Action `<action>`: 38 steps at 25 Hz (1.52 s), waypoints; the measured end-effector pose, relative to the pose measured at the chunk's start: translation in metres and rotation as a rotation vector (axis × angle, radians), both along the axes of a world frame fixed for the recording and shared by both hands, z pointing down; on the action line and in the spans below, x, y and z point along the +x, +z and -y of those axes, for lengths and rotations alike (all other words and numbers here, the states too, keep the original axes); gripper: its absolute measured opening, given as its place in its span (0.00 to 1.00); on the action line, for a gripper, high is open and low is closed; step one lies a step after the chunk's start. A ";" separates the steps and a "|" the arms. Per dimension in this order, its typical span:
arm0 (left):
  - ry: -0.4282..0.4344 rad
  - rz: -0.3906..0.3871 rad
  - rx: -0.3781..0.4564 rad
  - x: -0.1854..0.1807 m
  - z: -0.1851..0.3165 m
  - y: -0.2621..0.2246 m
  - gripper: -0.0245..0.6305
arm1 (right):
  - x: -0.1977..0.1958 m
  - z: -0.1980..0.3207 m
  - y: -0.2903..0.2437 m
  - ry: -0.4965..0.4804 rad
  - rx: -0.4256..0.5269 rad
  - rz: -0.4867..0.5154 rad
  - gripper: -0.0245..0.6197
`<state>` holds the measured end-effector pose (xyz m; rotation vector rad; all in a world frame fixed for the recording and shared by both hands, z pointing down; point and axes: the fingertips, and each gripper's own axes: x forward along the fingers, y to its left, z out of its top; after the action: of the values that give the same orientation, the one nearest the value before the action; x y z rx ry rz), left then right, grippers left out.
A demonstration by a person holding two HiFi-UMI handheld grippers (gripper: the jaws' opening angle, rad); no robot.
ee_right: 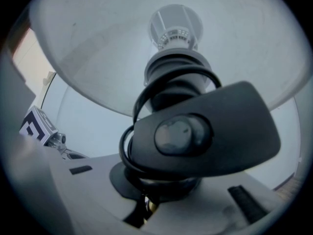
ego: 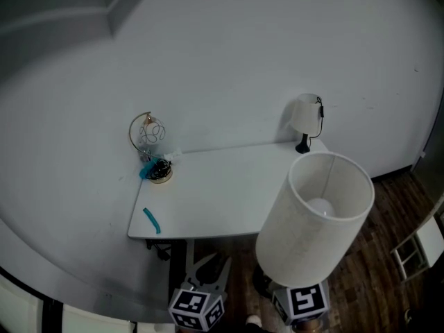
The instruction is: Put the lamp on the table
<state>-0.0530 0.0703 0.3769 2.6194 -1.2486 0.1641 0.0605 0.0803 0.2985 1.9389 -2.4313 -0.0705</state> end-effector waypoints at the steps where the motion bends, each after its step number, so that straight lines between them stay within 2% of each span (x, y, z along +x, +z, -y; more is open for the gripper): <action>1: -0.006 0.000 0.002 0.003 0.004 0.000 0.16 | 0.003 0.005 0.000 -0.004 0.002 -0.001 0.06; 12: -0.072 0.002 0.015 0.022 0.041 -0.001 0.16 | 0.024 0.045 0.003 -0.049 0.000 0.000 0.06; 25: -0.140 0.008 0.023 0.022 0.064 -0.001 0.16 | 0.040 0.074 0.013 -0.065 -0.008 0.002 0.06; 38: -0.139 -0.001 0.042 0.026 0.101 0.000 0.16 | 0.038 0.111 0.018 -0.068 -0.005 -0.019 0.06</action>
<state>-0.0268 -0.0312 0.3772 2.5549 -1.4432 0.1138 0.0984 -0.0307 0.3163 1.8447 -2.4826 -0.0846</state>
